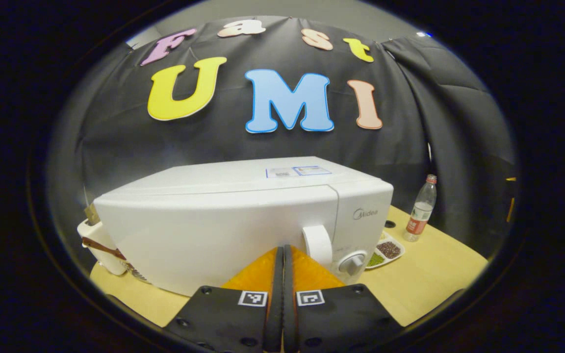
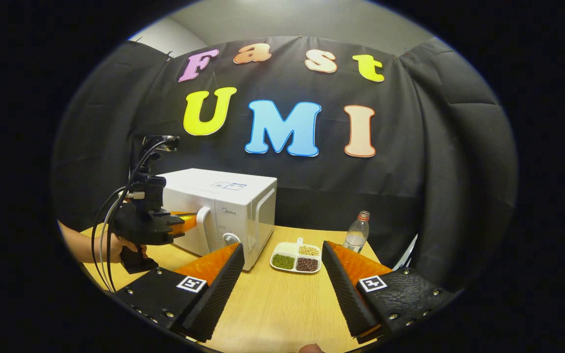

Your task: Open the microwave oven with the left hand, put the food in, and close the microwave oven.

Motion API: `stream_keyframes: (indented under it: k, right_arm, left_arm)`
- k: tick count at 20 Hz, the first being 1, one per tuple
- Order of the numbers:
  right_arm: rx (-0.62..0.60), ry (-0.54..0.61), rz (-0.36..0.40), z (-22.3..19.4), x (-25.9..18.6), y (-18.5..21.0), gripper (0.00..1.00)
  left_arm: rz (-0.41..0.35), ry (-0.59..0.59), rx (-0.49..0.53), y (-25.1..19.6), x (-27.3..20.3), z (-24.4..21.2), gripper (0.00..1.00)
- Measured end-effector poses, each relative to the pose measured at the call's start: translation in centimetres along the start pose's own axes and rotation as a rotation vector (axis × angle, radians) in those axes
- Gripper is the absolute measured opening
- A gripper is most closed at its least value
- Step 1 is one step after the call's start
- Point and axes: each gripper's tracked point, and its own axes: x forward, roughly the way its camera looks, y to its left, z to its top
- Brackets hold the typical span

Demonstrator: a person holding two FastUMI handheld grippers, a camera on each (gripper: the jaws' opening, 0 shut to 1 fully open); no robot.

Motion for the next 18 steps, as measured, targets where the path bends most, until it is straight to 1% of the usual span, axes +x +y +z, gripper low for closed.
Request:
stream_keyframes:
  k: [3,7,8,9,10,13,18]
  right_arm:
    - [0.007,-0.012,-0.012,0.2,-0.9,0.4,0.97]
    - [0.022,-0.033,-0.012,0.9,-2.5,1.9,0.97]
    - [0.020,-0.043,-0.012,1.2,-2.9,2.3,0.97]
    - [0.018,-0.050,-0.014,1.4,-3.4,2.8,0.97]
    - [0.019,-0.058,-0.013,1.7,-3.8,3.4,0.97]
    - [0.027,-0.081,-0.003,2.3,-5.5,5.1,0.97]
    - [0.041,-0.117,-0.012,2.9,-8.7,6.9,0.97]
  left_arm:
    - [-0.008,-0.032,-0.030,0.0,-2.4,1.4,0.08]
    - [0.005,-0.099,-0.047,1.0,-7.5,4.1,0.08]
    - [0.009,-0.111,-0.044,1.4,-8.9,4.6,0.04]
    - [0.014,-0.122,-0.042,1.9,-10.4,4.9,0.04]
    - [0.016,-0.135,-0.042,2.2,-11.8,5.4,0.08]
    - [0.043,-0.169,-0.024,3.8,-16.2,6.0,0.08]
    - [0.095,-0.196,0.001,5.8,-22.8,6.1,0.08]
